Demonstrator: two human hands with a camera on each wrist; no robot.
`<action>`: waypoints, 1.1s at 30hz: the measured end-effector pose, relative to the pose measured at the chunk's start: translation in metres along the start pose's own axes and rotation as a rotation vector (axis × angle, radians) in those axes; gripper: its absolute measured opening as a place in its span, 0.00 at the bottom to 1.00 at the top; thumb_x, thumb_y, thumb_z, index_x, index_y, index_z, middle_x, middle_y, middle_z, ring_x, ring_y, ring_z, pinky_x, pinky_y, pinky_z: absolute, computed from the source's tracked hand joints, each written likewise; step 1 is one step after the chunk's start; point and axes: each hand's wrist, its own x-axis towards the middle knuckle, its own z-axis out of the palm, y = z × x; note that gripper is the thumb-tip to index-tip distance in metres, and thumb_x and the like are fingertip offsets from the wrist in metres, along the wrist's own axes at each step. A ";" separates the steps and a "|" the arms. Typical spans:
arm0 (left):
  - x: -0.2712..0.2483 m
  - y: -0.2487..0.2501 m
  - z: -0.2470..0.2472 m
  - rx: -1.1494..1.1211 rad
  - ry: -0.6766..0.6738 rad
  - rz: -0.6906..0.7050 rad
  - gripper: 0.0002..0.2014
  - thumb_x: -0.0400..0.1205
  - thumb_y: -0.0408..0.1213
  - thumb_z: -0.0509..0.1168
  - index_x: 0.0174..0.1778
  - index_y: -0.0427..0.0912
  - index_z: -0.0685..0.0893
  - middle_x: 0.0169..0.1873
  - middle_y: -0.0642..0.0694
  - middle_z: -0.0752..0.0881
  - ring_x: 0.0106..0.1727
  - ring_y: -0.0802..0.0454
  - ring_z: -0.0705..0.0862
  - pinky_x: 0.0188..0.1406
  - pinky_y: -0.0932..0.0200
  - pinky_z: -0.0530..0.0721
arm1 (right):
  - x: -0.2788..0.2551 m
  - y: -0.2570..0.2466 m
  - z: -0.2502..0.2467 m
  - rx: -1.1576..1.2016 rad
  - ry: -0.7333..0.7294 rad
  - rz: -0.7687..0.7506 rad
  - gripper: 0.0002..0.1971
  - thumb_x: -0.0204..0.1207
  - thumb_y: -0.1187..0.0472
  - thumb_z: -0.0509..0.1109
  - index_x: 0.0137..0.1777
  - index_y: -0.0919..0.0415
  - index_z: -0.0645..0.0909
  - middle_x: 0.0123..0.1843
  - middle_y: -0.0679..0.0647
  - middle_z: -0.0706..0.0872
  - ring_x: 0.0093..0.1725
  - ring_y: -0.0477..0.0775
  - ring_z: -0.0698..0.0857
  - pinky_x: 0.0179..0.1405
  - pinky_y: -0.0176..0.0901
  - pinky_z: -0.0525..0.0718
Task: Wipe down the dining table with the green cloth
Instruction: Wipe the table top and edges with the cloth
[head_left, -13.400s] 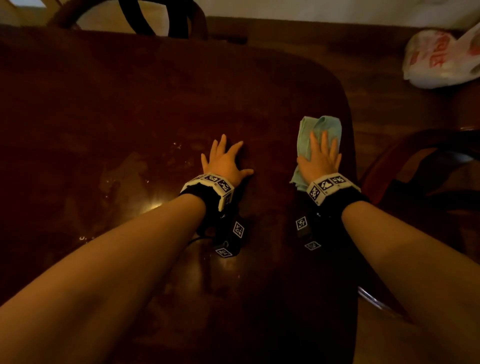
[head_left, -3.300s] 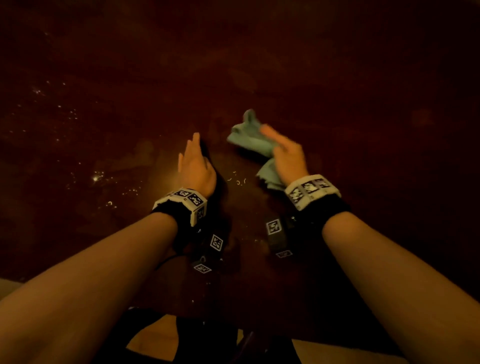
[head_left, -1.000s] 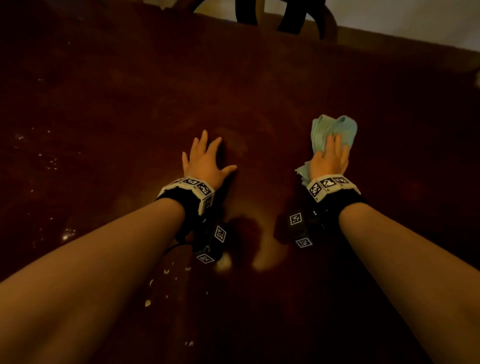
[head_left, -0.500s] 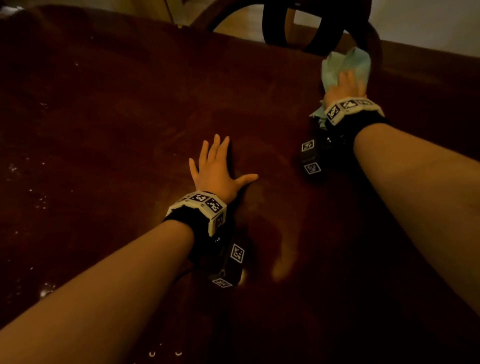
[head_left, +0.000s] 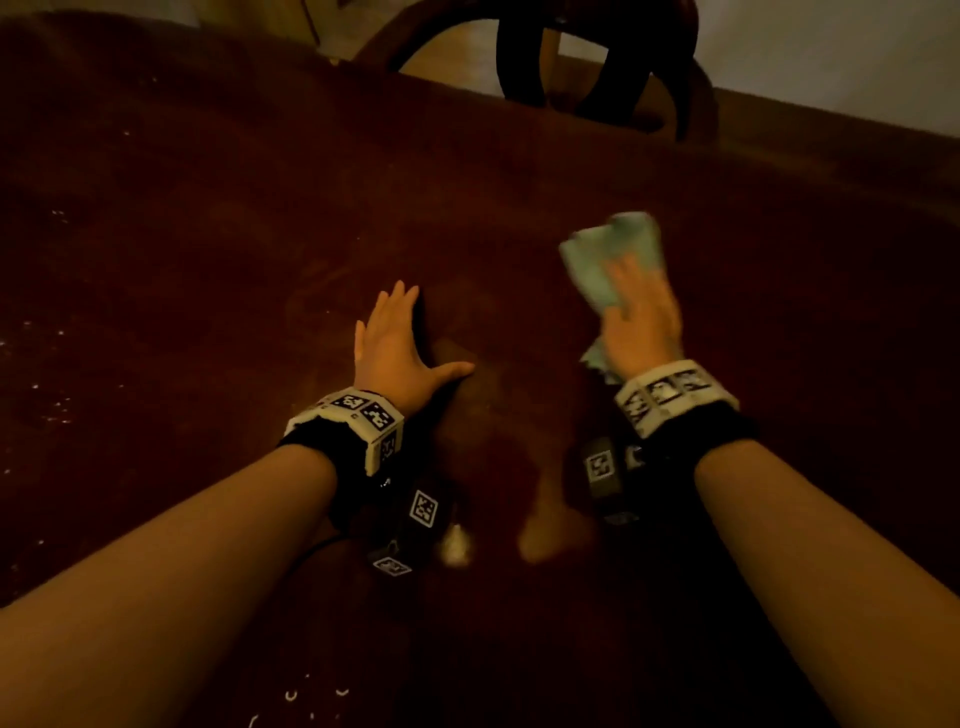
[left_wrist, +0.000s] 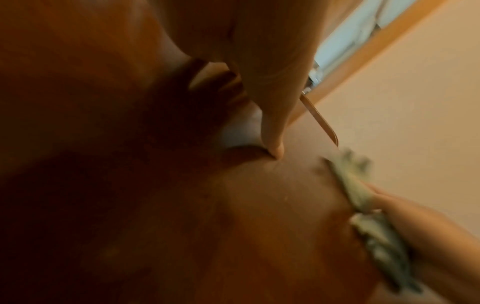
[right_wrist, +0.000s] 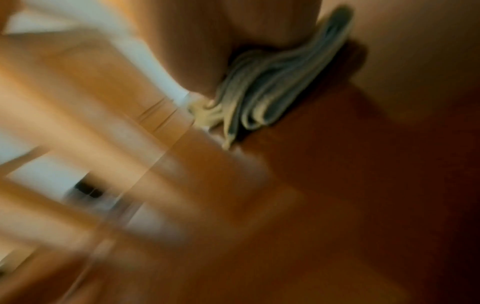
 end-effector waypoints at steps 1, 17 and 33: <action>-0.002 -0.001 0.001 0.006 0.007 -0.003 0.51 0.69 0.58 0.73 0.82 0.47 0.51 0.84 0.49 0.50 0.84 0.49 0.45 0.82 0.41 0.41 | 0.008 0.011 -0.011 -0.045 0.041 0.119 0.27 0.76 0.62 0.52 0.78 0.58 0.64 0.82 0.55 0.62 0.82 0.59 0.58 0.82 0.56 0.57; -0.102 -0.082 -0.044 0.002 0.168 -0.072 0.26 0.83 0.35 0.60 0.78 0.45 0.63 0.82 0.45 0.58 0.84 0.46 0.52 0.83 0.42 0.49 | -0.113 -0.090 0.066 0.096 -0.304 -0.259 0.29 0.77 0.70 0.53 0.76 0.46 0.67 0.81 0.43 0.64 0.83 0.49 0.53 0.82 0.47 0.44; -0.262 -0.230 -0.088 -0.116 0.022 0.111 0.21 0.85 0.30 0.53 0.75 0.43 0.69 0.81 0.46 0.61 0.84 0.48 0.52 0.84 0.47 0.50 | -0.390 -0.205 0.156 0.316 -0.068 0.136 0.27 0.76 0.74 0.54 0.74 0.56 0.71 0.81 0.51 0.66 0.83 0.53 0.55 0.83 0.49 0.47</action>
